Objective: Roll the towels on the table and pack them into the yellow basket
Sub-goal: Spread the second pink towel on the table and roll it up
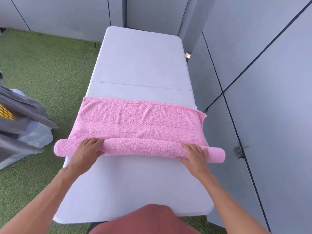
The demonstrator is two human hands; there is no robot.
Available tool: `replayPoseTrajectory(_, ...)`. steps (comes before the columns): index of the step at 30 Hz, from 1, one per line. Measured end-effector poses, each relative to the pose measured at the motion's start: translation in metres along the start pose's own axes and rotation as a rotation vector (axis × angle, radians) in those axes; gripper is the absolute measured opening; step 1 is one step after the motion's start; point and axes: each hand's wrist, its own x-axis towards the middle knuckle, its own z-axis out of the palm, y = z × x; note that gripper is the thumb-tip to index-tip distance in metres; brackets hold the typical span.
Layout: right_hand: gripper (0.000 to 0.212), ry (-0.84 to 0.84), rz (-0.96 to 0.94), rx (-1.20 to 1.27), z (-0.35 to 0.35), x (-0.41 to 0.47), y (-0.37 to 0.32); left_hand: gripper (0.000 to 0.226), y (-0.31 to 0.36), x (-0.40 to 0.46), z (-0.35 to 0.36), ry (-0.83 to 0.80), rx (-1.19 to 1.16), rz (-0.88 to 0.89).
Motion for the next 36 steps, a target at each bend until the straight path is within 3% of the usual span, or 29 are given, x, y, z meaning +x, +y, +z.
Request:
replayPoseTrajectory(4,0.062,-0.195,-0.036,0.012,-0.014,-0.008,0.007,0.044,-0.005,-0.003,-0.021,-0.294,-0.084,-0.060)
replayPoseTrajectory(6,0.080,-0.362,-0.006,0.150,-0.023,-0.011,0.013,0.047,-0.004,-0.005,-0.029,-0.459,-0.129,-0.098)
replayPoseTrajectory(7,0.083,-0.420,0.037,0.288,-0.026,-0.010,0.016,0.046,-0.004,-0.005,-0.031,-0.459,-0.175,-0.115)
replayPoseTrajectory(9,0.073,-0.405,0.128,0.569,-0.029,-0.006,0.019,0.041,-0.004,-0.006,-0.034,-0.269,-0.295,-0.118)
replayPoseTrajectory(10,0.067,-0.303,0.162,0.650,-0.028,-0.004,0.019,0.036,-0.005,-0.007,-0.034,-0.122,-0.302,-0.079)
replayPoseTrajectory(13,0.051,0.129,0.109,0.364,-0.018,-0.011,0.011,0.031,-0.006,-0.017,-0.023,0.157,-0.180,0.063)
replayPoseTrajectory(15,0.059,0.202,0.003,0.121,-0.005,-0.023,0.002,0.051,-0.007,-0.027,-0.011,0.116,-0.074,0.089)
replayPoseTrajectory(17,0.068,0.144,-0.056,-0.028,0.009,-0.029,-0.005,0.070,-0.009,-0.031,-0.001,0.062,0.012,0.093)
replayPoseTrajectory(19,0.068,0.118,-0.059,-0.079,0.013,-0.024,-0.007,0.071,-0.005,-0.024,0.000,0.063,0.015,0.063)
replayPoseTrajectory(23,0.056,-0.046,-0.029,-0.001,-0.007,-0.009,-0.006,0.052,-0.005,-0.011,-0.007,0.010,0.005,0.016)
replayPoseTrajectory(26,0.077,-0.339,0.005,0.162,-0.021,-0.011,0.007,0.047,-0.014,-0.015,-0.019,-0.205,-0.096,-0.048)
replayPoseTrajectory(28,0.079,-0.409,0.069,0.404,-0.025,-0.013,0.014,0.048,-0.017,-0.013,-0.027,-0.348,-0.162,-0.077)
replayPoseTrajectory(30,0.067,-0.192,0.096,0.490,-0.021,-0.013,0.017,0.046,-0.015,-0.011,-0.032,-0.295,-0.225,-0.051)
replayPoseTrajectory(32,0.050,0.111,0.083,0.375,-0.016,-0.015,0.013,0.039,-0.009,-0.012,-0.030,-0.042,-0.209,0.044)
replayPoseTrajectory(33,0.047,0.181,0.066,0.316,-0.014,-0.018,0.009,0.035,-0.007,-0.016,-0.025,0.053,-0.166,0.083)
replayPoseTrajectory(36,0.063,0.081,-0.020,0.110,-0.004,-0.029,0.001,0.058,-0.004,-0.027,-0.007,0.047,-0.018,0.085)
